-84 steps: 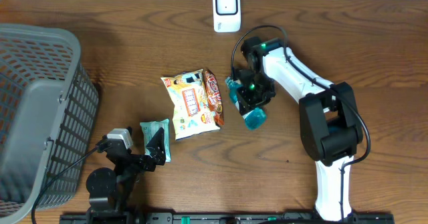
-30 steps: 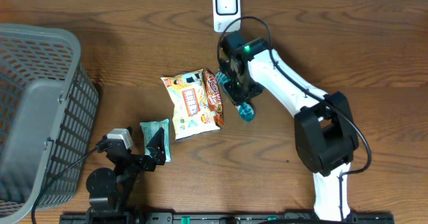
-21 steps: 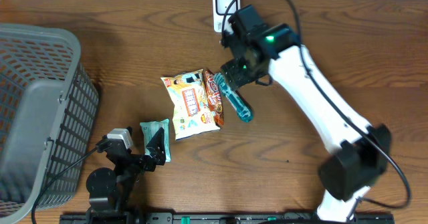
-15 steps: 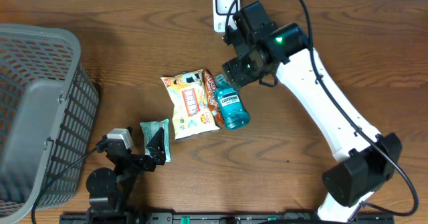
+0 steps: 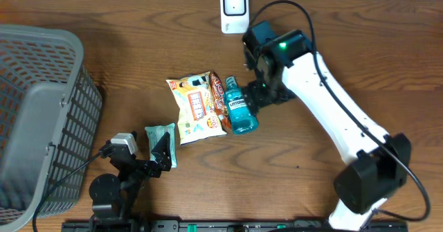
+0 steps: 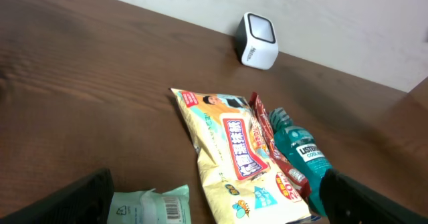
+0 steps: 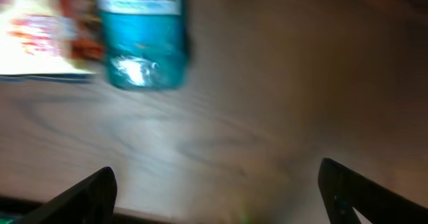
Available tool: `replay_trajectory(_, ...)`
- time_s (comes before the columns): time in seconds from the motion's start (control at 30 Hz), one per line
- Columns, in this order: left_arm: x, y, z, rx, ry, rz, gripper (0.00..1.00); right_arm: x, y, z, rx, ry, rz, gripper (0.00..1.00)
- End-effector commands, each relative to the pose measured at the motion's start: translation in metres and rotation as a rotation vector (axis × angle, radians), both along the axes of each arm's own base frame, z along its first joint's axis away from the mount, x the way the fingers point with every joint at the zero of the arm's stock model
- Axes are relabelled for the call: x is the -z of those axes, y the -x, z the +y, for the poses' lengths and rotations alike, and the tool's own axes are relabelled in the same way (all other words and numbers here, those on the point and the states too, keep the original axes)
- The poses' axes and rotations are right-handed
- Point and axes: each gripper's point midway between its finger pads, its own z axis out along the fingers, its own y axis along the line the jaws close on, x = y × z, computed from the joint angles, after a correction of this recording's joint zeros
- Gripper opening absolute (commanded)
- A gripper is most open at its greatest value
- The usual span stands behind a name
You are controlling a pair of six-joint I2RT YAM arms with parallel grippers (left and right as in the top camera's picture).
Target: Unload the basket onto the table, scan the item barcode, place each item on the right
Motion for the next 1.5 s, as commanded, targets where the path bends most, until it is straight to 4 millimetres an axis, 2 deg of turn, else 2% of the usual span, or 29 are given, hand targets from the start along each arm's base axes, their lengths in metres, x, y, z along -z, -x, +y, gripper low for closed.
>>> replay_trajectory(0.0,0.010,0.001,0.000,-0.002,-0.002,0.032,0.98,-0.043,0.005,-0.047,0.267,0.156,-0.183,0.94)
replay_trajectory(0.07,0.010,0.001,0.000,-0.002,-0.002,0.032,0.98,-0.047,0.009,-0.051,0.309,0.159,-0.194,0.99)
replay_trajectory(0.27,0.010,0.001,0.000,-0.002,-0.002,0.032,0.98,-0.048,0.003,-0.044,0.320,0.115,-0.214,0.99)
replay_trajectory(0.5,0.010,0.001,0.000,-0.002,-0.002,0.032,0.98,-0.042,-0.024,-0.023,0.374,0.022,-0.284,0.97)
replay_trajectory(0.67,0.010,0.001,0.000,-0.002,-0.002,0.032,0.98,-0.011,-0.037,-0.013,0.371,0.049,-0.246,0.93)
replay_trajectory(0.7,0.010,0.001,0.000,-0.002,-0.002,0.032,0.98,0.004,-0.038,-0.008,0.357,0.071,-0.220,0.92)
replay_trajectory(0.83,0.010,0.001,0.000,-0.002,-0.002,0.032,0.98,0.040,-0.037,0.010,0.311,0.116,-0.155,0.90)
replay_trajectory(0.87,0.010,0.001,0.000,-0.002,-0.002,0.032,0.98,0.055,-0.034,0.021,0.288,0.123,-0.121,0.88)
replay_trajectory(1.0,0.010,0.001,0.000,-0.002,-0.002,0.032,0.97,0.077,-0.027,0.045,0.233,0.126,-0.093,0.88)
replay_trajectory(1.1,0.010,0.001,0.000,-0.002,-0.002,0.032,0.98,0.095,-0.027,0.064,0.170,0.147,-0.118,0.92)
replay_trajectory(1.27,0.010,0.001,0.000,-0.002,-0.002,0.032,0.98,0.122,-0.027,0.067,0.155,0.186,-0.093,0.90)
replay_trajectory(1.3,0.010,0.001,0.000,-0.002,-0.002,0.032,0.98,0.132,-0.026,0.066,0.152,0.204,-0.075,0.88)
replay_trajectory(1.47,0.010,0.001,0.000,-0.002,-0.002,0.032,0.98,0.153,-0.017,0.058,0.148,0.263,-0.016,0.74)
